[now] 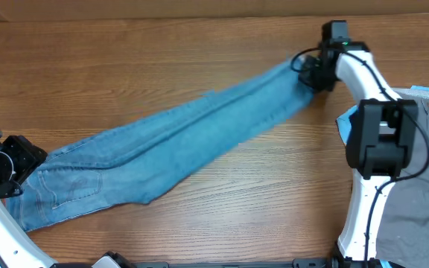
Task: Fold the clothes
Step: 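Pull the waistband left with the left gripper, straightening the folded jeans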
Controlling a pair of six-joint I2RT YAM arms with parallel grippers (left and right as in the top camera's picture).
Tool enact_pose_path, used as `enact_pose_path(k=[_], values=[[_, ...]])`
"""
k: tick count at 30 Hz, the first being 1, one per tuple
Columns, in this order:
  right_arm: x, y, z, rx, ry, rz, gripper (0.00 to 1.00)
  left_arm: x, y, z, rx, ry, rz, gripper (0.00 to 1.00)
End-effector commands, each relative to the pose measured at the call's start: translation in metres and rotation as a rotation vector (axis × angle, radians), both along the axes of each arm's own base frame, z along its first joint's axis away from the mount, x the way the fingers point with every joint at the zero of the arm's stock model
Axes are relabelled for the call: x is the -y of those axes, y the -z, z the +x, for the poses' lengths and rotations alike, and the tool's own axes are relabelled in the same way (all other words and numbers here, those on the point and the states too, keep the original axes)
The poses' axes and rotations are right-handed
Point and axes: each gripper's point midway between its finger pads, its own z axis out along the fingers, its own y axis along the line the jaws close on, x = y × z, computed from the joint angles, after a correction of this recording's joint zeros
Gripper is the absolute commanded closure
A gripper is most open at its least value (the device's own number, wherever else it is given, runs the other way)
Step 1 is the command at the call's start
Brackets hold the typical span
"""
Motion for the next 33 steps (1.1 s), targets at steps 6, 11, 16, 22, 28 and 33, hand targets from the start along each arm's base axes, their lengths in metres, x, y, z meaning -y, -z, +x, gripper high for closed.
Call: enact_pose_path(k=[6,11,16,22,28,33], values=[[0.093,-0.105,-0.032,0.053,0.313,-0.071,0.96,0.012,0.011,0.008,-0.096,0.062,0.089,0.53],[0.098,-0.123,-0.054,0.021,0.353,-0.071,0.96,0.012,0.061,-0.008,-0.282,-0.032,0.114,0.63],[0.097,-0.127,-0.063,0.001,0.357,-0.069,0.95,0.017,0.116,-0.025,-0.389,-0.122,0.062,0.75],[0.096,-0.126,-0.068,-0.022,0.356,-0.068,0.8,-0.002,0.13,-0.032,-0.42,-0.183,0.129,0.4],[0.097,-0.124,-0.075,-0.052,0.348,-0.07,0.33,-0.024,0.125,-0.001,-0.254,-0.085,0.164,0.27],[0.057,-0.126,-0.069,-0.022,0.093,0.132,0.53,-0.043,0.121,0.006,-0.181,-0.068,0.189,0.26]])
